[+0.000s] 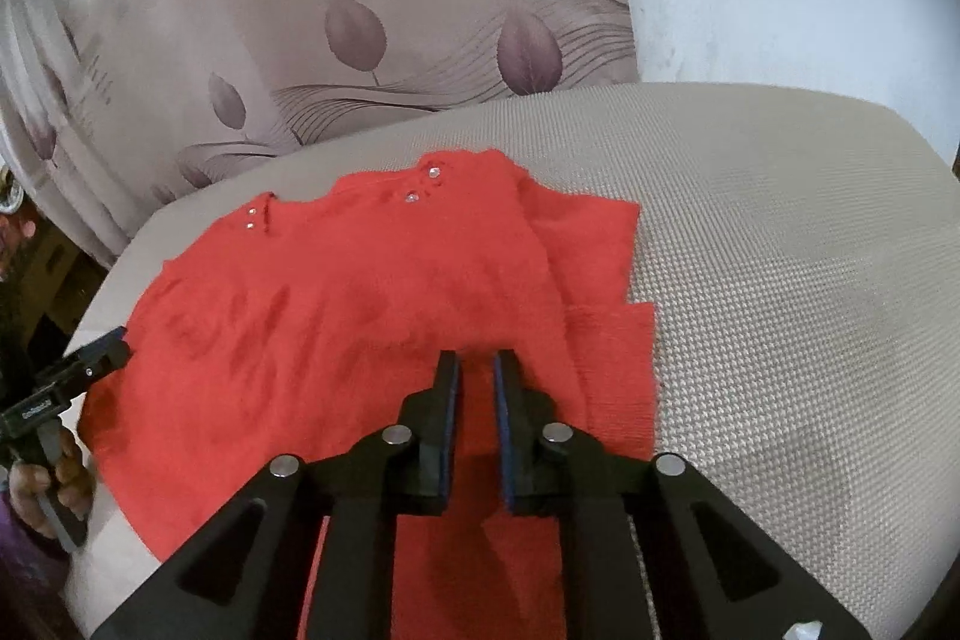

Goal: Fold small clothes

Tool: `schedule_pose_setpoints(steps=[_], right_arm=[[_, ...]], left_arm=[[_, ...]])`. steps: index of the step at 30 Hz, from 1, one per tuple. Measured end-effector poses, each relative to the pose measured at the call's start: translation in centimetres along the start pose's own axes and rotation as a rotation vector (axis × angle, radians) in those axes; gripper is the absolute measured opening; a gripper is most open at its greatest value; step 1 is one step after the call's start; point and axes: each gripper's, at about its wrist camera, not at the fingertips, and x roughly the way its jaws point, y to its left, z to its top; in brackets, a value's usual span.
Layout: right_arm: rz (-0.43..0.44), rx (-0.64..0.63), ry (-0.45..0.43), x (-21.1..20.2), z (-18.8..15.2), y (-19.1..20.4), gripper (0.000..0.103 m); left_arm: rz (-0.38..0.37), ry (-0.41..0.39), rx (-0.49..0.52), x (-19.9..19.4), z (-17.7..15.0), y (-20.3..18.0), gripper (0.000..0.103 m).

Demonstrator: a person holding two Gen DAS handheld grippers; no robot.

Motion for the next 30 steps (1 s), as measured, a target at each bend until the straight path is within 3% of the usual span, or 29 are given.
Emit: schedule_pose_setpoints(steps=[6, 16, 30], right_arm=[[-0.075, -0.05, -0.002, 0.2, 0.1, 0.9, 0.014], [-0.109, -0.07, 0.003, 0.3, 0.2, 1.3, 0.016], [-0.17, -0.105, 0.002, 0.3, 0.2, 2.1, 0.021]], left_arm=[[0.143, 0.017, 0.101, 0.7, -0.2, -2.1, 0.087], [0.156, 0.007, -0.084, 0.4, -0.4, 1.4, 0.092], [0.195, 0.006, -0.066, 0.5, -0.8, 0.9, 0.092]])
